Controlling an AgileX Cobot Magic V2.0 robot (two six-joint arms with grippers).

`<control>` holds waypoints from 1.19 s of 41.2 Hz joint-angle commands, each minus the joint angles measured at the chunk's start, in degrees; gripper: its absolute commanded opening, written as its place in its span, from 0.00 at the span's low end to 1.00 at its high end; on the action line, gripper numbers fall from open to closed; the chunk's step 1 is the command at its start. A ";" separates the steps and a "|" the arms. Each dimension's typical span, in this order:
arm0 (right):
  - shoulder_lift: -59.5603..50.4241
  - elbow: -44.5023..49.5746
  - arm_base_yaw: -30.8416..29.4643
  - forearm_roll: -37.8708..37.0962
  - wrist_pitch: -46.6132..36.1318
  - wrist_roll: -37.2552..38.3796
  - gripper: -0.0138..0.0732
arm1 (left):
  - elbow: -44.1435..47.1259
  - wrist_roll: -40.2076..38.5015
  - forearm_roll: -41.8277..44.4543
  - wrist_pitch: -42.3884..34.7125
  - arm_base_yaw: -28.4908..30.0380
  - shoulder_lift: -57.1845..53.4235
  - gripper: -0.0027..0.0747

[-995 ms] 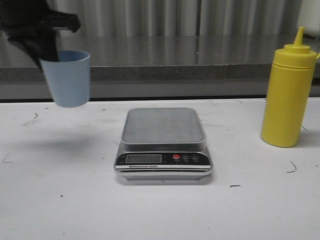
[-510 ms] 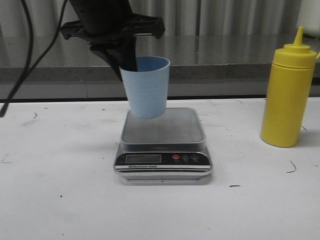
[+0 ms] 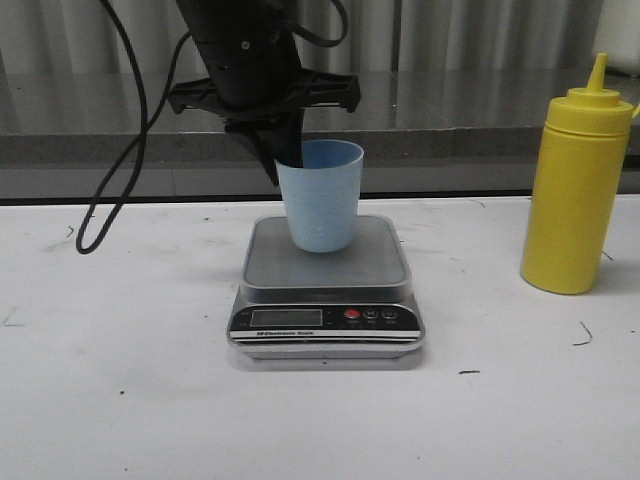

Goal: Pour seasoning into cup on scale with both arms
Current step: 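Lift the cup with the left gripper and set it on the scale, then open the left gripper and raise it away from the cup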

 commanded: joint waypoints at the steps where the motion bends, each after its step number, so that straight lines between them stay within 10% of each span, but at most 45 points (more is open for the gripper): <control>1: 0.33 -1.83 -0.19 -0.83 -3.34 -0.29 0.77 | -2.06 -0.57 0.02 -1.34 -0.37 -3.01 0.01; 13: 0.33 -1.83 -0.19 -0.83 -3.34 -0.29 0.77 | -2.06 -0.57 0.02 -1.54 -0.37 -3.01 0.06; 26: 0.33 -1.83 -0.19 -0.83 -3.34 -0.29 0.77 | -2.16 0.32 0.02 -2.19 -0.73 -3.34 0.51; 49: 0.33 -1.83 -0.19 -0.83 -3.34 -0.29 0.77 | 6.50 7.18 3.48 -0.88 -2.09 -29.06 0.51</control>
